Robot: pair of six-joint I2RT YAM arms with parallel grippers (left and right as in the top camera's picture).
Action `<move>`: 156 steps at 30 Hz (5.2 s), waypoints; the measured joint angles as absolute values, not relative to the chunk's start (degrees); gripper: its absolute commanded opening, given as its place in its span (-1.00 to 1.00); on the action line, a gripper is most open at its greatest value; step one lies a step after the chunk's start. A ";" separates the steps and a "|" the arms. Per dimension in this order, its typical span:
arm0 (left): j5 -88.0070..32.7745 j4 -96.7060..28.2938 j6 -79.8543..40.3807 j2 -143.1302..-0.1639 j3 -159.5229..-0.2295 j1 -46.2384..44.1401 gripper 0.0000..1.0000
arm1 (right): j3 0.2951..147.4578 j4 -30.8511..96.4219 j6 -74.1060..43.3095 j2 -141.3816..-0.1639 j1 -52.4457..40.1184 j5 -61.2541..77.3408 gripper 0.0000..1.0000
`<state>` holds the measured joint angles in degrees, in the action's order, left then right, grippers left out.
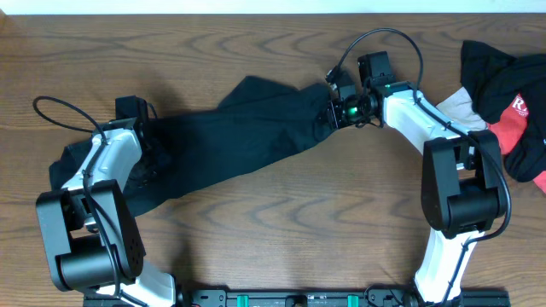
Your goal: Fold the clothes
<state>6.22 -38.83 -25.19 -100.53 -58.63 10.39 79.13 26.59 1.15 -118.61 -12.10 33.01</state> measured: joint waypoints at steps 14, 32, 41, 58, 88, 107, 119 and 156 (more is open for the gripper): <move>6.22 -38.37 -23.73 -100.53 -58.63 10.39 -0.43 | 90.41 26.63 -2.59 -118.61 -12.16 33.89 -0.98; 7.38 -37.45 -23.70 -100.53 -58.63 10.39 -0.42 | 92.20 31.57 -4.75 -118.61 -14.72 18.48 -0.98; 8.08 -37.56 -23.70 -100.53 -58.63 10.41 -0.46 | 92.20 36.58 -5.76 -118.61 -7.31 13.80 -0.98; 5.28 -36.29 -22.00 -100.53 -58.63 6.28 -0.53 | 92.20 46.22 -6.57 -113.12 -1.78 6.59 -0.98; 4.84 -32.93 -22.00 -100.53 -58.63 6.09 -0.52 | 92.42 20.78 -9.52 -109.86 -8.82 12.49 -0.88; 4.84 -33.15 -22.00 -100.53 -58.63 6.09 -0.52 | 92.86 15.84 -12.10 -124.88 -8.67 20.51 0.63; 4.84 -33.41 -22.00 -100.53 -58.63 6.09 -0.52 | 92.86 21.37 -10.44 -124.77 -5.98 17.98 0.70; 9.02 -33.41 -18.11 -100.53 -58.63 8.29 -0.51 | 105.10 45.01 -0.38 -119.11 -5.93 21.69 0.54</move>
<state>9.02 -33.41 -18.11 -100.53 -58.63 8.29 105.10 45.01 -0.38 -119.11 -5.93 21.69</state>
